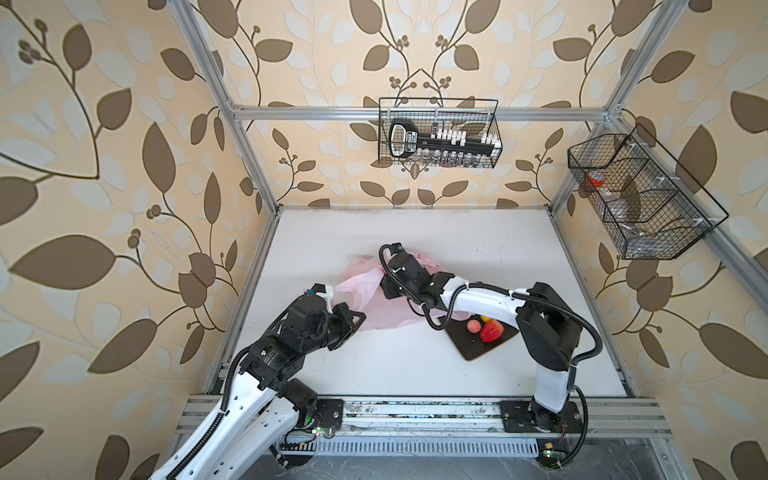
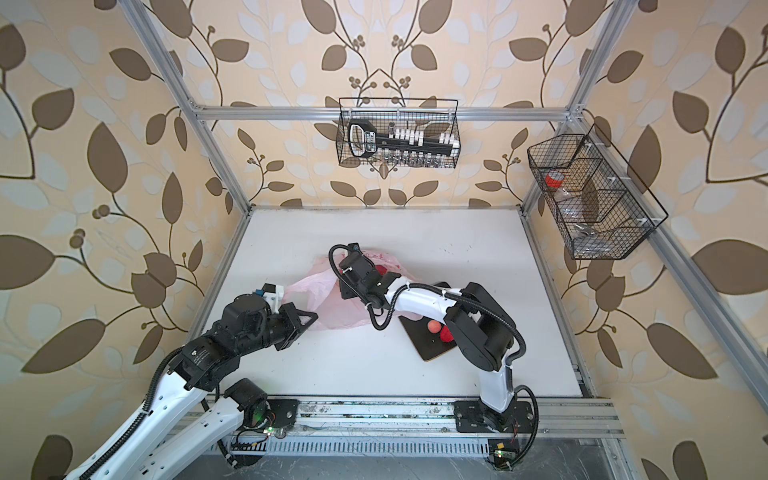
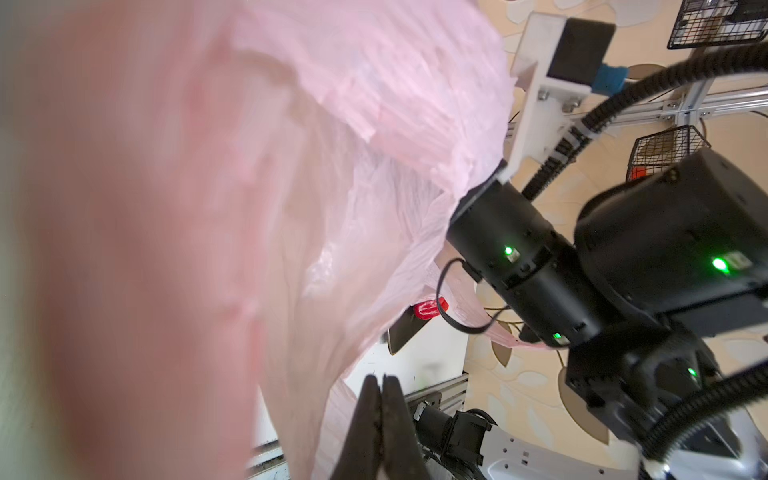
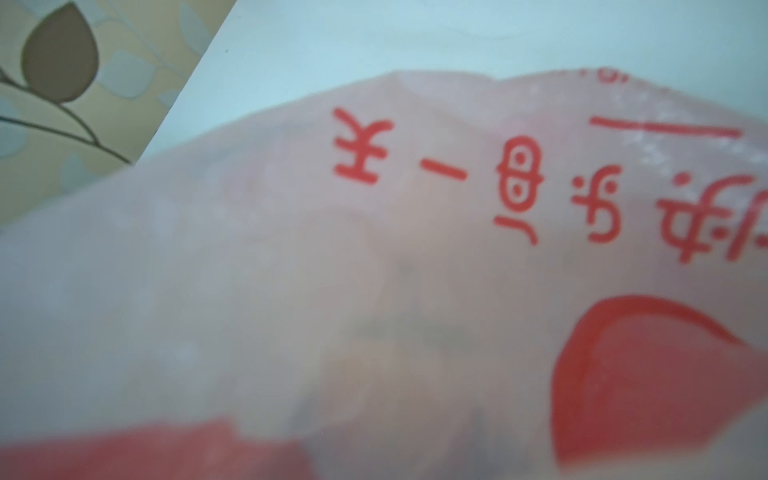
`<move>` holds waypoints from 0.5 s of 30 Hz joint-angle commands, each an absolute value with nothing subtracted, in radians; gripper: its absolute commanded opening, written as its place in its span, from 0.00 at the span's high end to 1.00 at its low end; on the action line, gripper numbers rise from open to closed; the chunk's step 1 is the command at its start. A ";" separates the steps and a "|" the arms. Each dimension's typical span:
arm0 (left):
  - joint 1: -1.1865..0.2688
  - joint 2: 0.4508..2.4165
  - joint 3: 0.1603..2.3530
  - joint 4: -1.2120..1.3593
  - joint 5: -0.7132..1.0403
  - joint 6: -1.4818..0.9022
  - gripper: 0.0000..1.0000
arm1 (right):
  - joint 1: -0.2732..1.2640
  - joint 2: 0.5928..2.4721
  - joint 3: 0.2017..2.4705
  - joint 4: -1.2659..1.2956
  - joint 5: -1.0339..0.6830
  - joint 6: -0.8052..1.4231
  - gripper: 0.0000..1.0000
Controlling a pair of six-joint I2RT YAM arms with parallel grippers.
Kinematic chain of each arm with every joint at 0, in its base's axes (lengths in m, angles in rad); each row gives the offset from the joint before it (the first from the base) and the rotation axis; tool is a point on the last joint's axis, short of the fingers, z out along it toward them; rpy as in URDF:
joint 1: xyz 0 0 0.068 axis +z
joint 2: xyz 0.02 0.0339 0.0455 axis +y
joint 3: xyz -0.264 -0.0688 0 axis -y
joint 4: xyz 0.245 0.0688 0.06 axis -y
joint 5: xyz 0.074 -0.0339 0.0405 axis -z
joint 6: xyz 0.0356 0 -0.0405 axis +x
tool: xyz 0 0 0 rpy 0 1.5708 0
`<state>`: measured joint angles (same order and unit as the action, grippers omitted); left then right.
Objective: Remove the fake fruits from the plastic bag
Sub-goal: 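Lift the leafy apple out of the bag over the dark mat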
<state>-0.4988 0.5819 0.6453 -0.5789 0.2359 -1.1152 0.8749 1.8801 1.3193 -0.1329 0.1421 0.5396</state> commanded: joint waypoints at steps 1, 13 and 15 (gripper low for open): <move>-0.511 0.574 0.637 -0.541 0.205 -1.134 1.00 | 0.883 1.805 1.268 -0.255 0.036 0.477 0.57; -0.511 0.580 0.630 -0.529 0.189 -1.135 1.00 | 0.900 1.485 1.104 -0.445 -0.169 0.401 0.56; -0.510 0.580 0.629 -0.527 0.187 -1.135 1.00 | 0.903 1.408 1.087 -0.467 -0.193 0.397 0.55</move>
